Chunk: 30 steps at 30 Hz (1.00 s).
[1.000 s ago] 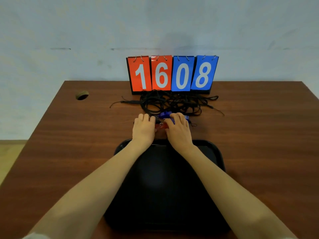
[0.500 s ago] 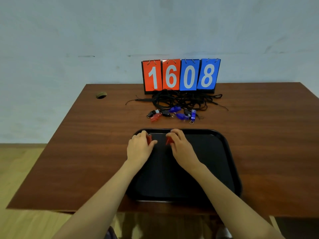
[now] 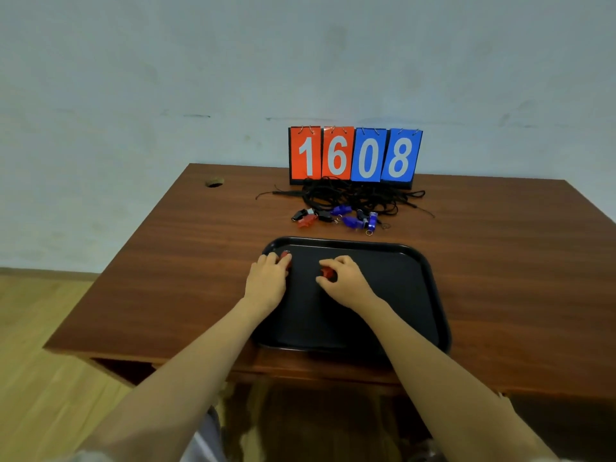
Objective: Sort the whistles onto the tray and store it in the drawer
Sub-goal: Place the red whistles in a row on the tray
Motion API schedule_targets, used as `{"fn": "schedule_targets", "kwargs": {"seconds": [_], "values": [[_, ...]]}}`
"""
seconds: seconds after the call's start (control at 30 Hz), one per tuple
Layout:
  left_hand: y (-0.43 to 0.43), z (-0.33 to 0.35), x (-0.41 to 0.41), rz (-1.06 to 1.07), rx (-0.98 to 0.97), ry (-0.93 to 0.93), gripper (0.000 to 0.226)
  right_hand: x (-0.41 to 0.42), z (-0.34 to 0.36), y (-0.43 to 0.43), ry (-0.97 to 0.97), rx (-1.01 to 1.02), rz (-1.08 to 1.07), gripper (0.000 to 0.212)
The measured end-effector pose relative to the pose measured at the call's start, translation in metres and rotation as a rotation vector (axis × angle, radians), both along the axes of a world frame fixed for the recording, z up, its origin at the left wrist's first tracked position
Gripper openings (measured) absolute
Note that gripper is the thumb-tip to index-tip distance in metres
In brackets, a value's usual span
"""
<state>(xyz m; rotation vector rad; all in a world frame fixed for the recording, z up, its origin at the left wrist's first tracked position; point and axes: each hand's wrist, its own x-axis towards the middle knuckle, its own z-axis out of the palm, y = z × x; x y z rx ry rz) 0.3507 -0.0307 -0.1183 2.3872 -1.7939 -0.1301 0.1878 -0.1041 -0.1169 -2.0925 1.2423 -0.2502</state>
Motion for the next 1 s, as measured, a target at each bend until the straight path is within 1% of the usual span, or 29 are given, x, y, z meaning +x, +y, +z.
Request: {"fn": "schedule_targets", "kwargs": {"seconds": [0.13,0.23,0.33,0.47,0.6,0.77,1.0], "values": [[-0.002,0.0,0.011,-0.013,-0.007,-0.063,0.045,0.002,-0.004,0.002,0.015,-0.069,0.012,0.046],[-0.01,0.002,0.022,-0.068,0.005,-0.094,0.044,0.003,-0.003,-0.001,-0.035,-0.069,-0.011,0.048],[-0.015,0.001,0.033,-0.114,-0.024,-0.108,0.044,0.015,0.005,-0.009,-0.115,-0.113,-0.017,0.054],[-0.016,-0.002,0.036,-0.123,-0.052,-0.14,0.045,0.04,0.014,-0.014,-0.181,-0.258,0.019,0.063],[-0.019,-0.004,0.032,-0.126,-0.036,-0.153,0.048,0.056,0.007,-0.018,-0.048,-0.324,0.072,0.059],[-0.021,-0.006,0.035,-0.133,-0.045,-0.153,0.047,0.062,-0.001,-0.019,0.066,-0.276,0.104,0.059],[-0.02,-0.005,0.035,-0.153,-0.044,-0.159,0.047,0.066,-0.004,-0.021,0.049,-0.255,0.087,0.055]]}}
